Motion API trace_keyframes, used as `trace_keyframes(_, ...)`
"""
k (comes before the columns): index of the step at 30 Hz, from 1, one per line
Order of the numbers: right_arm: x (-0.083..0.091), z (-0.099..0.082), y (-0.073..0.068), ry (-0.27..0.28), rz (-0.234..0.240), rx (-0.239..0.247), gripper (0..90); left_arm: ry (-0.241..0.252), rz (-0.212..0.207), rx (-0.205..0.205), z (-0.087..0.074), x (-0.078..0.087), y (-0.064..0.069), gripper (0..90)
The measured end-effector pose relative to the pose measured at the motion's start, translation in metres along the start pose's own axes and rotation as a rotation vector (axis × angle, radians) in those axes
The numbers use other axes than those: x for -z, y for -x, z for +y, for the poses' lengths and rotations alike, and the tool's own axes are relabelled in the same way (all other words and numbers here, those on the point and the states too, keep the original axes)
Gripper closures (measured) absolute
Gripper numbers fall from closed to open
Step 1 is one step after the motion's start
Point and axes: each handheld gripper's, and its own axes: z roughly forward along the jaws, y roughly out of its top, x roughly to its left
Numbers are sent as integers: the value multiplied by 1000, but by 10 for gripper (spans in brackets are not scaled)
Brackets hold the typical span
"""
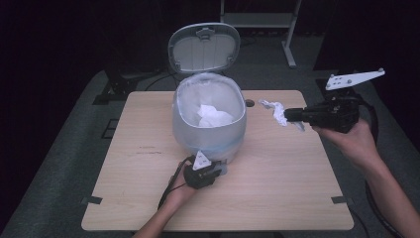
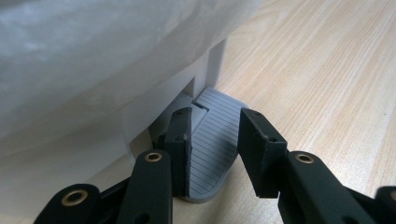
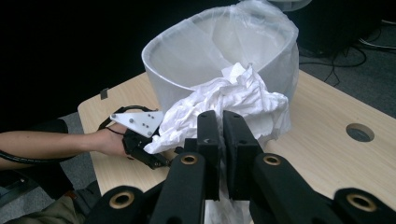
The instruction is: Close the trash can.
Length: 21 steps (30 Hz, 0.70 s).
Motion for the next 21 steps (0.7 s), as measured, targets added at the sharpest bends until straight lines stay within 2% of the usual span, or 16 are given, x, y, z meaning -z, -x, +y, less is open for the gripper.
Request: trace_keyframes(21, -10, 31, -9, -4, 21, 39, 853, -3, -3, 1, 0, 0, -1, 652)
